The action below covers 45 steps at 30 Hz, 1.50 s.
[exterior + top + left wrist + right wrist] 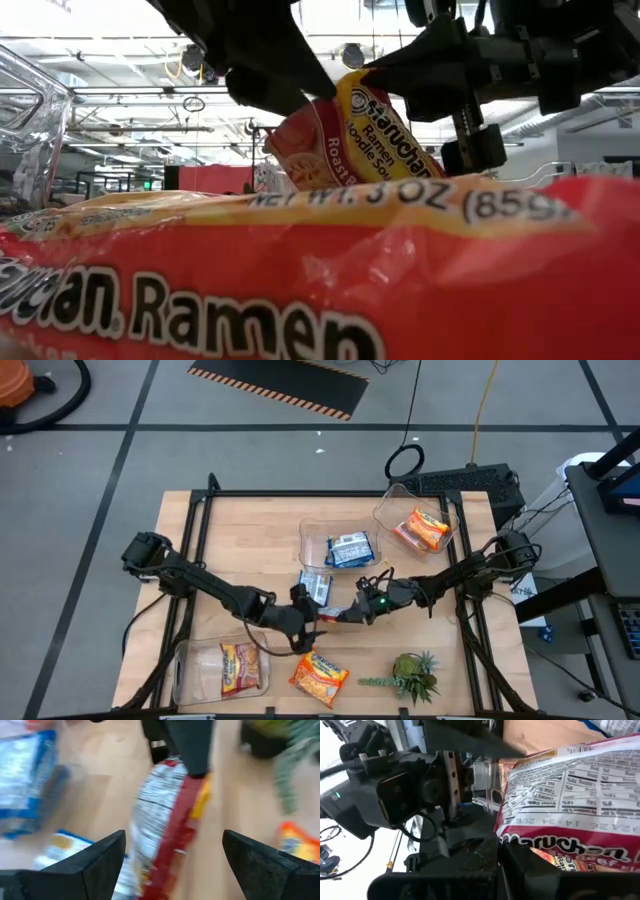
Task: Sort Maruchan noodles
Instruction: Stack the red noodle pack on top of the other red noodle pack into the bottom transparent bin
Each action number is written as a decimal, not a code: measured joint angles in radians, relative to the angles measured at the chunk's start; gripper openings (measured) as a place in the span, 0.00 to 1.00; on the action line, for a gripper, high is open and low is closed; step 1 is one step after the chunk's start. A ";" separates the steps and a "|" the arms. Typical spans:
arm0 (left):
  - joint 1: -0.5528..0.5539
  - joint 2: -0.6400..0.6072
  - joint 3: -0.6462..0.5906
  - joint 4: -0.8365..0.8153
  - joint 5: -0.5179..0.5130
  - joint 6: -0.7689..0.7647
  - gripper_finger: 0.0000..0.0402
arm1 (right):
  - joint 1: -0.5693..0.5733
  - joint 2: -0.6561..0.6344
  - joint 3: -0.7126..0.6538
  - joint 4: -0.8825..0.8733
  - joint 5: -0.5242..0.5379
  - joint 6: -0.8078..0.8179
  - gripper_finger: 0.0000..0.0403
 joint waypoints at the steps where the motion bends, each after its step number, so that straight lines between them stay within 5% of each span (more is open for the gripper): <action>1: 0.000 0.003 0.014 -0.024 -0.019 0.019 0.84 | -0.008 0.000 0.001 0.002 -0.013 0.000 0.00; 7: 0.032 0.001 0.025 -0.032 -0.013 0.051 0.84 | -0.037 0.000 0.001 0.007 -0.045 0.003 0.00; 19: 0.107 0.091 0.023 0.027 0.156 0.089 0.83 | -0.058 0.000 0.001 0.003 -0.047 0.005 0.00; 36: 0.134 0.095 0.023 0.048 0.174 0.031 0.40 | -0.060 0.000 0.001 -0.019 -0.032 0.017 0.02; 45: 0.117 0.092 0.023 0.059 0.173 0.014 0.38 | -0.059 -0.020 0.001 -0.014 -0.008 0.019 0.16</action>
